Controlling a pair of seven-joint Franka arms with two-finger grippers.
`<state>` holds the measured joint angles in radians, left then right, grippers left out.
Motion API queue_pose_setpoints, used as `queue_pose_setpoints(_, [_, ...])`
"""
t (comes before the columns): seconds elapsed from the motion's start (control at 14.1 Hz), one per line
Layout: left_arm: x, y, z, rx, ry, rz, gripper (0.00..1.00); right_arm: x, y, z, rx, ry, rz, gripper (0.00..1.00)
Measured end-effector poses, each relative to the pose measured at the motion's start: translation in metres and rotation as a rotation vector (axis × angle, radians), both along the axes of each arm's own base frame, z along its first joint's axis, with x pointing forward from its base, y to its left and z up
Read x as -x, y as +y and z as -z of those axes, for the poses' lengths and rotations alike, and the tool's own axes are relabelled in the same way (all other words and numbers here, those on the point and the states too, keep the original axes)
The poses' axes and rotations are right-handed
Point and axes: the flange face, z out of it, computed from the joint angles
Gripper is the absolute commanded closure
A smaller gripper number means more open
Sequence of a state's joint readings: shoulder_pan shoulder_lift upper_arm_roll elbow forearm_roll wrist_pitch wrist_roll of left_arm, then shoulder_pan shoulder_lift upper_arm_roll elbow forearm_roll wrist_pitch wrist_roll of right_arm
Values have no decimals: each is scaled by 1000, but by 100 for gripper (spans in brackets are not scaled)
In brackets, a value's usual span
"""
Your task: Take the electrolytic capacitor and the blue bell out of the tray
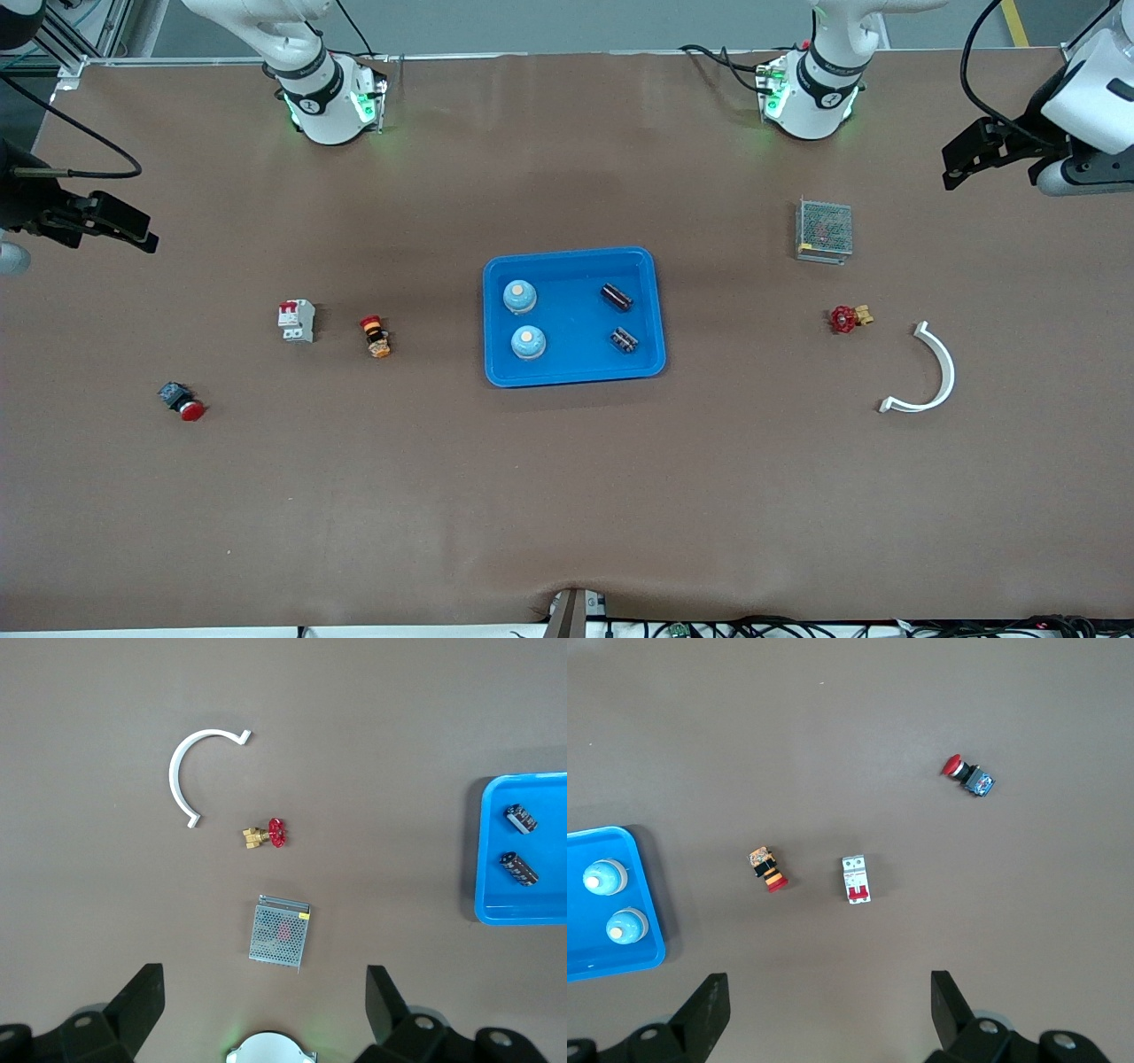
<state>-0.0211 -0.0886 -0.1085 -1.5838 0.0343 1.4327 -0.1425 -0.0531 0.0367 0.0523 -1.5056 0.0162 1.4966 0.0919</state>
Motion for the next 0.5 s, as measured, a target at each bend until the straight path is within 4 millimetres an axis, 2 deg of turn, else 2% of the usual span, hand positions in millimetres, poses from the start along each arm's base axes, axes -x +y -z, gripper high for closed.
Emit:
queue_pose_setpoints(0.14, [-3, -4, 6, -1, 12, 7, 0, 0, -1, 0, 0, 0, 2, 0])
queue_pose_setpoints(0.28, [-3, -20, 17, -8, 32, 10, 0, 0, -1, 0, 0, -1, 3, 0])
queue_pose_setpoints(0.5, [-8, -50, 51, -15, 51, 27, 0, 0, -1, 0, 0, -2, 2, 0])
